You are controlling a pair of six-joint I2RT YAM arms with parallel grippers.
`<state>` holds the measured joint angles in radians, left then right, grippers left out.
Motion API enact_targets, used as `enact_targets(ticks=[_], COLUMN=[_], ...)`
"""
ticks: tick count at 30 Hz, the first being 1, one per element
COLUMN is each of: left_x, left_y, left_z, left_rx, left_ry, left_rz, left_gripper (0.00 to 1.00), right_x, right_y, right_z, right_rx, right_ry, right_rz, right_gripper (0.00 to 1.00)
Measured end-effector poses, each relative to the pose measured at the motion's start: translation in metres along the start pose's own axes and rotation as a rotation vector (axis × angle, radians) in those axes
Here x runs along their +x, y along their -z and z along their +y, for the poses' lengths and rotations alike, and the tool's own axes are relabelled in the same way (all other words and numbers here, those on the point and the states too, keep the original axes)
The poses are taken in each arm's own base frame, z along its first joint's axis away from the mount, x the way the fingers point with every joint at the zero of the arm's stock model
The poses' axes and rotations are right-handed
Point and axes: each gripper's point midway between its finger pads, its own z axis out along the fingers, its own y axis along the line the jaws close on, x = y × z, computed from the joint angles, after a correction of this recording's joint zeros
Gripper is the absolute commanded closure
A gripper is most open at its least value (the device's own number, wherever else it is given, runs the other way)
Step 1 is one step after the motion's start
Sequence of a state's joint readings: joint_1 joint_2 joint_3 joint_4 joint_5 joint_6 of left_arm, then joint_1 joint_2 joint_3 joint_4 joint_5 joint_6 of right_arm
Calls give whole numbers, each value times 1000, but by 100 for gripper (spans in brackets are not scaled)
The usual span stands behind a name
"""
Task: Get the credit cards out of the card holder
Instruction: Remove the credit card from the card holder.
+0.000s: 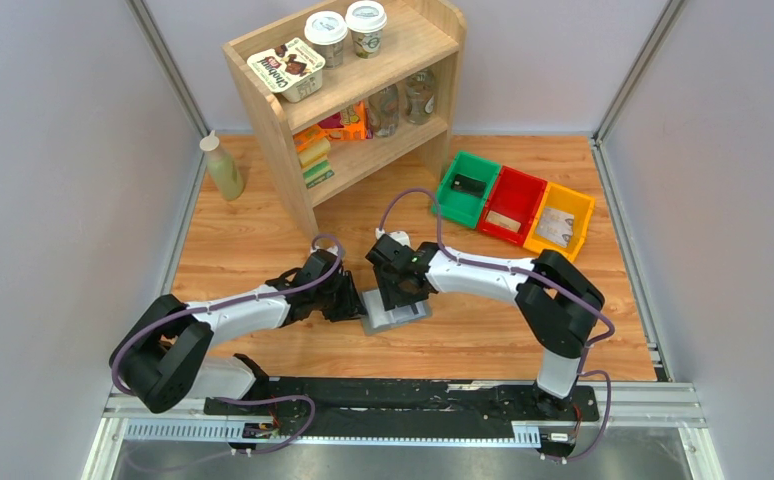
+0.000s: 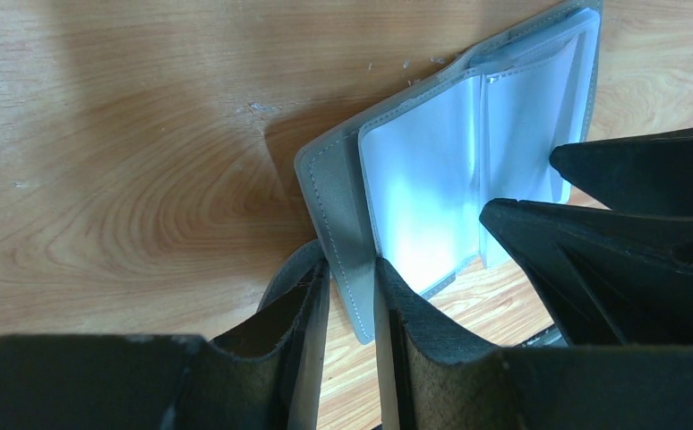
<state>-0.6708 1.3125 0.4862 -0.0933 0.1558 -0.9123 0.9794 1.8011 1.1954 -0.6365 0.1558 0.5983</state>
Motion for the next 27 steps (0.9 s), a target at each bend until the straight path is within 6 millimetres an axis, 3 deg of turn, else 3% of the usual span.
enact_targets(ticks=[8, 18, 27], left_x=[0, 0, -3], left_y=[0, 0, -1], left_z=[0, 0, -2], left_rx=[1, 2, 9], left_ry=[-1, 0, 0], left_rz=[1, 2, -8], left_gripper=[67, 67, 67], right_x=[-1, 3, -13], right_y=[-2, 0, 23], right_z=[6, 35, 69], right_rx=[-23, -189, -389], right_ry=[2, 9, 17], right_rz=[9, 25, -30], right_gripper=[71, 69, 61])
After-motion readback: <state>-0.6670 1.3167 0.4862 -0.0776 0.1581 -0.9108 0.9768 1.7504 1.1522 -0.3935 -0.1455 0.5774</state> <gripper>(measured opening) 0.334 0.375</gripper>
